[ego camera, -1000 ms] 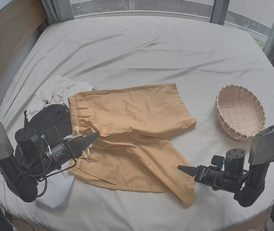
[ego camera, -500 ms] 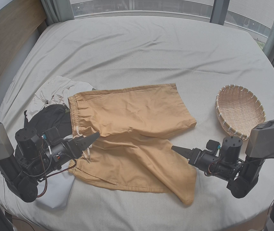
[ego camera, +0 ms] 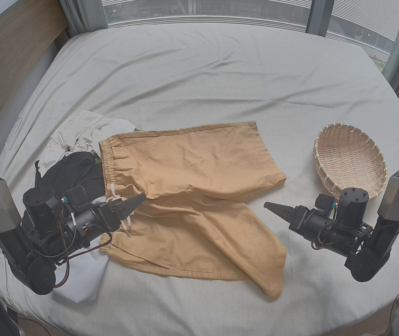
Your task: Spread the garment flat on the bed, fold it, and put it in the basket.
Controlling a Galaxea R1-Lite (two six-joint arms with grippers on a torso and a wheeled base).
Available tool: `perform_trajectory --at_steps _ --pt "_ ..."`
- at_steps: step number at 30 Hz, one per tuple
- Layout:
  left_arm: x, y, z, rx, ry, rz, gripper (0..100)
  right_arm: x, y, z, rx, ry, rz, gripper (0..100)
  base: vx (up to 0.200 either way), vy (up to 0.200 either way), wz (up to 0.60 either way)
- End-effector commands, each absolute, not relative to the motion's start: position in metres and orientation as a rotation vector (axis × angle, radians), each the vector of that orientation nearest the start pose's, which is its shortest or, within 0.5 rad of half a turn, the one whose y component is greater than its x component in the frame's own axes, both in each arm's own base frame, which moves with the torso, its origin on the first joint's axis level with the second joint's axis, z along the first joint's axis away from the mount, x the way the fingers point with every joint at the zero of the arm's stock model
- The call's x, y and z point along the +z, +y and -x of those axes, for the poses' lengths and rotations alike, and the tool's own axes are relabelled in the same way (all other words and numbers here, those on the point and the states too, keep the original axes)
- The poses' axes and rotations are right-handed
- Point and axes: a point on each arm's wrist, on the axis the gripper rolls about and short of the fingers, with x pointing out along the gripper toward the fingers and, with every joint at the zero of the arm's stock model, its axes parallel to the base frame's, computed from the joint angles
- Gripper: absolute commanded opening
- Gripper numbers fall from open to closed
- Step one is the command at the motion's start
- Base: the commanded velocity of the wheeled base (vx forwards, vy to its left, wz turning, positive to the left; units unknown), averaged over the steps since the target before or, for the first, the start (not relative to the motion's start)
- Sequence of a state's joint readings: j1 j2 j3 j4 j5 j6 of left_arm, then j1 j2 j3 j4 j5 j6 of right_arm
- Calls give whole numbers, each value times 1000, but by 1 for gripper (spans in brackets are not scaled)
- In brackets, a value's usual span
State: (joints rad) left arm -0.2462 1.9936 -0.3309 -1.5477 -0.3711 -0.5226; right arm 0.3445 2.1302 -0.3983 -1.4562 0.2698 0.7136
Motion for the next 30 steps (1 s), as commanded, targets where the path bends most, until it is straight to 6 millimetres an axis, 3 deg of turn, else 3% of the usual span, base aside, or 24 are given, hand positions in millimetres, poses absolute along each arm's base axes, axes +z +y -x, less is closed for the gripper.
perform_trajectory --at_steps 1,10,18,26,30 --pt "79 -76 -272 -569 284 514 100 25 99 -276 439 552 -652 100 0 0 0" --pt "80 -77 -272 -571 282 513 100 4 103 -249 429 695 -614 100 0 0 0" --pt "81 -77 -272 -572 278 512 100 -3 112 -244 458 732 -605 100 0 0 0" --pt "80 -76 -271 -570 282 510 100 16 139 -259 586 592 -630 100 0 0 0" --pt "79 -76 -272 -567 284 511 100 38 152 -254 655 546 -671 100 0 0 0"
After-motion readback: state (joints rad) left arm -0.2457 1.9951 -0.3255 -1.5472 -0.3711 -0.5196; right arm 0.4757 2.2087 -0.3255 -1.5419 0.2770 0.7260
